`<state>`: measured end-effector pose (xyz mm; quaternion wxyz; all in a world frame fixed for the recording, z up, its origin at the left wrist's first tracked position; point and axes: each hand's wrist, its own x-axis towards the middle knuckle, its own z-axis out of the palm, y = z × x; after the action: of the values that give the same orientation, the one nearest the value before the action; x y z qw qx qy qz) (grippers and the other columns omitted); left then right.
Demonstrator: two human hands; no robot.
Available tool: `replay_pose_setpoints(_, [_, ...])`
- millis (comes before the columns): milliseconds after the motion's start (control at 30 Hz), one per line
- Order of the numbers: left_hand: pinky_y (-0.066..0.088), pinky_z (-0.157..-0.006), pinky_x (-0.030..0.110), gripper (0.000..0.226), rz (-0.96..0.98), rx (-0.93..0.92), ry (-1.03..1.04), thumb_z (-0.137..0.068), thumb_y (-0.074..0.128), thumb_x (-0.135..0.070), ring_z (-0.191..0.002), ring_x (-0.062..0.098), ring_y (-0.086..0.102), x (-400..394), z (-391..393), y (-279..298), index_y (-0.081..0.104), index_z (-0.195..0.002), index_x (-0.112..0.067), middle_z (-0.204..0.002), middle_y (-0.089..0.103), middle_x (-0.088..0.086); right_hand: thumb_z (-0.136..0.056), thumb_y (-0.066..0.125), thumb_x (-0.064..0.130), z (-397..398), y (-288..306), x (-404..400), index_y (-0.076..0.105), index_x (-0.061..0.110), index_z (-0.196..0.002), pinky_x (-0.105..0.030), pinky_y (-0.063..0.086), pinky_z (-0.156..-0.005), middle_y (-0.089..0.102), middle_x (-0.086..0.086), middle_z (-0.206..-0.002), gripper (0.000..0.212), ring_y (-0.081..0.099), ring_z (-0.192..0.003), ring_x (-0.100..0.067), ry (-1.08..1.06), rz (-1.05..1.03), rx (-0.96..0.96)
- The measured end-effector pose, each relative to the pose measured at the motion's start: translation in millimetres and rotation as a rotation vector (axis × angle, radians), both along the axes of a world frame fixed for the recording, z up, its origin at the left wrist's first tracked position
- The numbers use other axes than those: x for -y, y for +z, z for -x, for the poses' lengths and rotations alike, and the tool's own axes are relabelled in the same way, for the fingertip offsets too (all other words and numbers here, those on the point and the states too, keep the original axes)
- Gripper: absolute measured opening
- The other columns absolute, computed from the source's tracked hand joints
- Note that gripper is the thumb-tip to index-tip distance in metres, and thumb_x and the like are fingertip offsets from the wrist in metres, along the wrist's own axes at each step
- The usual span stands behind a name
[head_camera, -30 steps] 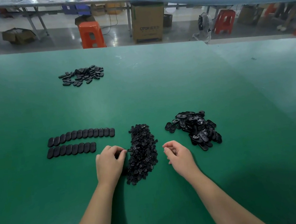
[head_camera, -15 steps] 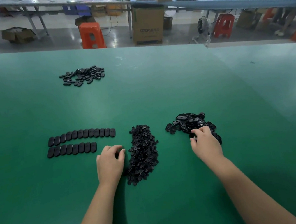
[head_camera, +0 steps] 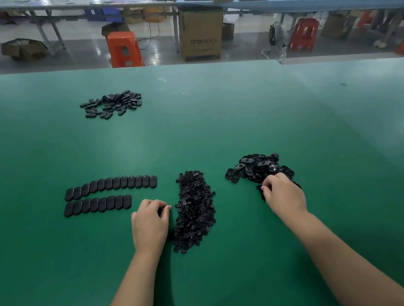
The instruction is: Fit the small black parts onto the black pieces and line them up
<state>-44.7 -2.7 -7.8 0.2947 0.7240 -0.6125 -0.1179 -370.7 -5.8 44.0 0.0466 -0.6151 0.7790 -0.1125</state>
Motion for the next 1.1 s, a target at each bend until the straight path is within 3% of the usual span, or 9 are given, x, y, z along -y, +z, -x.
replay_pose_setpoints(100, [0.034, -0.082, 0.027, 0.012, -0.002, 0.014, -0.008, -0.096, 0.064, -0.032, -0.081, 0.014, 0.055, 0, 0, 0, 0.072, -0.095, -0.023, -0.095, 0.060, -0.009, -0.104, 0.051, 0.027, 0, 2, 1, 0.065, 0.016, -0.105, -0.034, 0.051, -0.065, 0.063, 0.000, -0.105, 0.018, 0.062, -0.079, -0.024, -0.027, 0.083, 0.124])
replay_pose_setpoints(233, [0.034, -0.082, 0.029, 0.011, 0.024, 0.034, -0.036, -0.098, 0.062, -0.029, -0.081, 0.013, 0.056, 0, 0, 1, 0.069, -0.093, -0.022, -0.094, 0.063, -0.008, -0.104, 0.053, 0.022, -7, 5, 3, 0.066, 0.011, -0.107, -0.037, 0.055, -0.067, 0.067, 0.003, -0.083, 0.017, 0.064, -0.073, -0.020, -0.061, 0.138, 0.519])
replay_pose_setpoints(300, [0.035, -0.081, 0.031, 0.011, 0.033, 0.022, -0.040, -0.099, 0.059, -0.027, -0.079, 0.013, 0.056, 0, 1, 2, 0.065, -0.091, -0.022, -0.090, 0.063, -0.009, -0.104, 0.053, 0.018, -14, 5, 2, 0.066, 0.011, -0.110, -0.029, 0.055, -0.059, 0.067, 0.000, -0.077, 0.016, 0.065, -0.061, -0.014, -0.085, 0.124, 0.734])
replay_pose_setpoints(367, [0.036, -0.082, 0.033, 0.012, 0.028, -0.035, -0.023, -0.101, 0.056, -0.026, -0.076, 0.014, 0.057, 0, 2, 2, 0.059, -0.089, -0.025, -0.084, 0.063, -0.011, -0.104, 0.052, 0.012, -24, 2, -2, 0.064, 0.015, -0.114, -0.023, 0.055, -0.060, 0.068, -0.006, -0.078, 0.015, 0.066, -0.056, -0.009, -0.106, 0.106, 0.936])
replay_pose_setpoints(433, [0.037, -0.080, 0.034, 0.014, 0.016, -0.103, 0.004, -0.102, 0.054, -0.028, -0.073, 0.019, 0.057, -1, 1, 1, 0.055, -0.088, -0.028, -0.075, 0.062, -0.014, -0.104, 0.050, 0.005, -37, -2, -6, 0.059, 0.023, -0.118, -0.021, 0.057, -0.065, 0.069, -0.011, -0.086, 0.024, 0.071, -0.063, -0.010, -0.121, 0.087, 1.092])
replay_pose_setpoints(533, [0.035, -0.076, 0.033, 0.015, 0.004, -0.153, 0.013, -0.103, 0.052, -0.030, -0.073, 0.025, 0.055, -2, -1, -2, 0.056, -0.089, -0.027, -0.067, 0.061, -0.014, -0.102, 0.048, -0.004, -55, -8, -12, 0.061, 0.017, -0.115, -0.017, 0.058, -0.067, 0.072, -0.013, -0.093, 0.028, 0.074, -0.072, -0.011, -0.149, 0.062, 1.252])
replay_pose_setpoints(767, [0.046, -0.091, 0.040, 0.011, 0.038, -0.172, -0.003, -0.101, 0.057, -0.020, -0.075, 0.017, 0.061, -2, -1, 2, 0.067, -0.099, -0.019, -0.082, 0.069, -0.010, -0.102, 0.053, 0.000, -70, -20, -18, 0.059, 0.005, -0.107, -0.025, 0.062, -0.070, 0.073, -0.014, -0.101, 0.008, 0.077, -0.083, -0.021, -0.197, 0.060, 1.398])
replay_pose_setpoints(933, [0.051, -0.090, 0.048, 0.013, 0.046, -0.173, -0.016, -0.100, 0.057, -0.016, -0.074, 0.015, 0.063, -3, 1, 7, 0.069, -0.102, -0.015, -0.086, 0.071, -0.006, -0.104, 0.051, 0.005, -69, -18, -19, 0.058, 0.012, -0.109, -0.026, 0.060, -0.062, 0.073, -0.014, -0.096, 0.011, 0.074, -0.070, -0.020, -0.164, 0.020, 1.369])
replay_pose_setpoints(1100, [0.052, -0.088, 0.048, 0.012, 0.047, -0.158, -0.014, -0.100, 0.057, -0.017, -0.072, 0.012, 0.062, -4, 2, 8, 0.069, -0.101, -0.016, -0.082, 0.067, -0.010, -0.104, 0.053, 0.007, -68, -17, -21, 0.059, 0.007, -0.111, -0.026, 0.059, -0.057, 0.072, -0.016, -0.091, 0.010, 0.069, -0.060, -0.017, -0.164, -0.006, 1.371])
